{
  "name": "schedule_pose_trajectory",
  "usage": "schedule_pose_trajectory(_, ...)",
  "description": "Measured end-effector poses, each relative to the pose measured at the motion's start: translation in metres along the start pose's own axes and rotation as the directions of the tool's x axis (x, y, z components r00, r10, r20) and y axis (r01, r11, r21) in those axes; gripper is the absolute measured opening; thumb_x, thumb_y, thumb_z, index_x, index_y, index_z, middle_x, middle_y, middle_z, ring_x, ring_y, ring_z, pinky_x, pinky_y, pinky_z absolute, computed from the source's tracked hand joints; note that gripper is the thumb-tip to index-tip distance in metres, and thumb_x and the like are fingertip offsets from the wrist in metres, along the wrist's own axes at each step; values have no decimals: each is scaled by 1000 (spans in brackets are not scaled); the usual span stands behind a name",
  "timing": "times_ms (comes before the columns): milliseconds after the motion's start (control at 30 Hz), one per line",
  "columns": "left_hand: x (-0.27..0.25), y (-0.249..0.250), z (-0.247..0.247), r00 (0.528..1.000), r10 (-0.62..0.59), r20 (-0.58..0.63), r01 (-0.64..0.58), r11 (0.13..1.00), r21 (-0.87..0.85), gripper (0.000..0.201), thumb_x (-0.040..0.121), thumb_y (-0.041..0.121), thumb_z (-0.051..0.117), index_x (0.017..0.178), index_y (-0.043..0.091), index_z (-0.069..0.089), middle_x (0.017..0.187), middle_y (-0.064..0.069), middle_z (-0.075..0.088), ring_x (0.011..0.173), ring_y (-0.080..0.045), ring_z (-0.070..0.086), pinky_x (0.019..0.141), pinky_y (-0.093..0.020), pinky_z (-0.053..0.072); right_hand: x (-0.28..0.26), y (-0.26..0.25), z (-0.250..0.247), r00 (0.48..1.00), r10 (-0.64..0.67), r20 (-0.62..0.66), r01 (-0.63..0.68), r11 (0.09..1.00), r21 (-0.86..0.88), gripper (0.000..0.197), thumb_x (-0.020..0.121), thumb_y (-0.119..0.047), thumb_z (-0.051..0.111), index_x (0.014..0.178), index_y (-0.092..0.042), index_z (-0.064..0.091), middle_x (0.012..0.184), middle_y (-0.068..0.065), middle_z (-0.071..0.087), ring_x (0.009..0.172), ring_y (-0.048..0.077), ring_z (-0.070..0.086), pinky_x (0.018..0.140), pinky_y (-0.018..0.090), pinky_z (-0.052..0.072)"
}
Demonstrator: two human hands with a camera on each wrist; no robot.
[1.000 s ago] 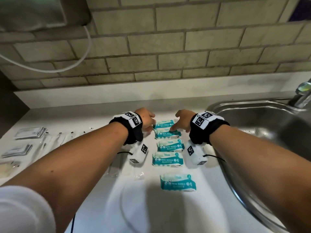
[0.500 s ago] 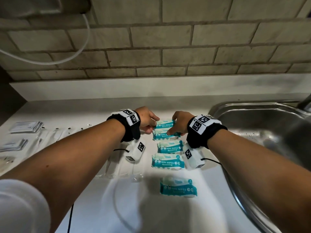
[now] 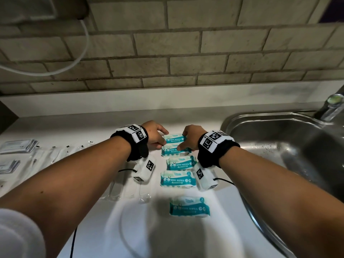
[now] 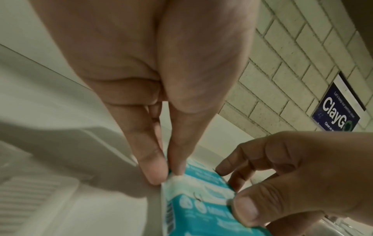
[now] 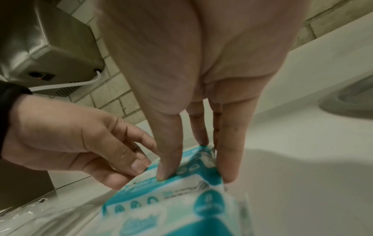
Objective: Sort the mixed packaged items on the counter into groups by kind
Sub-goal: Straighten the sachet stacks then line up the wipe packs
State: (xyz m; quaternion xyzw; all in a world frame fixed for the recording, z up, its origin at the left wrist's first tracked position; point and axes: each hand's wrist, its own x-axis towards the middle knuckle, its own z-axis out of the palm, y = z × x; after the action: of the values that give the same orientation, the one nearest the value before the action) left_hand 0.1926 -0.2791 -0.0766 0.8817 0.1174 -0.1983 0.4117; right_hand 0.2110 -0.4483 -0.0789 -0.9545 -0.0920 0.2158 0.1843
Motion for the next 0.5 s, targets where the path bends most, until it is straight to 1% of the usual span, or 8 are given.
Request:
schedule_pose_trajectory(33, 0, 0, 0, 1000, -3, 7, 3, 1000, 4, 41, 80, 2, 74, 118, 15, 65, 99, -15, 69, 63, -17, 64, 61, -21, 58, 0, 0, 0, 1000, -6, -5, 6, 1000, -9, 64, 70, -40, 84, 120, -11, 57, 116, 7, 64, 103, 25, 63, 91, 37, 53)
schedule_pose_trajectory(67, 1, 0, 0, 1000, -4, 11, 4, 1000, 9, 41, 80, 2, 74, 118, 15, 65, 99, -15, 68, 63, -18, 63, 61, -22, 57, 1, 0, -1, 1000, -9, -9, 9, 1000, -20, 64, 69, -40, 84, 119, -11, 57, 116, 7, 64, 105, 25, 62, 91, 36, 52)
schedule_pose_trajectory(167, 1, 0, 0, 1000, -11, 2, 11, 1000, 12, 39, 80, 2, 74, 116, 16, 65, 98, -15, 67, 62, -17, 63, 57, -20, 56, 2, -1, -1, 1000, -17, -10, 16, 999, -48, 63, 69, -41, 83, 118, -11, 58, 116, 7, 64, 105, 25, 61, 90, 35, 52)
schedule_pose_trajectory(267, 1, 0, 2, 999, -32, -1, 32, 999, -8, 38, 81, 1, 73, 115, 17, 66, 95, -12, 67, 62, -17, 63, 61, -23, 58, 4, 0, 1, 1000, -25, -14, 24, 998, -63, 61, 70, -41, 83, 117, -10, 58, 114, 8, 65, 104, 25, 62, 88, 33, 52)
schedule_pose_trajectory(367, 0, 1, 3, 999, -34, -21, 34, 999, -9, 37, 81, 3, 73, 114, 18, 66, 92, -8, 68, 62, -16, 64, 61, -23, 59, 5, 0, 4, 999, -35, -35, 32, 996, -85, 59, 71, -41, 82, 115, -9, 60, 113, 8, 66, 103, 25, 63, 86, 33, 53)
schedule_pose_trajectory(433, -1, 1, 5, 999, -28, -33, 28, 1000, -8, 38, 82, 3, 73, 116, 18, 65, 92, -8, 68, 64, -16, 65, 62, -23, 59, 5, -1, 5, 998, -41, -44, 37, 995, -97, 59, 71, -42, 81, 115, -8, 61, 113, 8, 67, 102, 25, 63, 85, 32, 52)
schedule_pose_trajectory(500, -3, 0, 5, 999, -13, -38, 13, 1000, 10, 42, 83, 4, 72, 121, 17, 63, 95, -8, 68, 69, -16, 67, 67, -25, 60, 0, -1, 4, 998, -47, -42, 42, 992, -122, 60, 73, -44, 80, 118, -8, 61, 116, 9, 66, 105, 25, 62, 88, 33, 52)
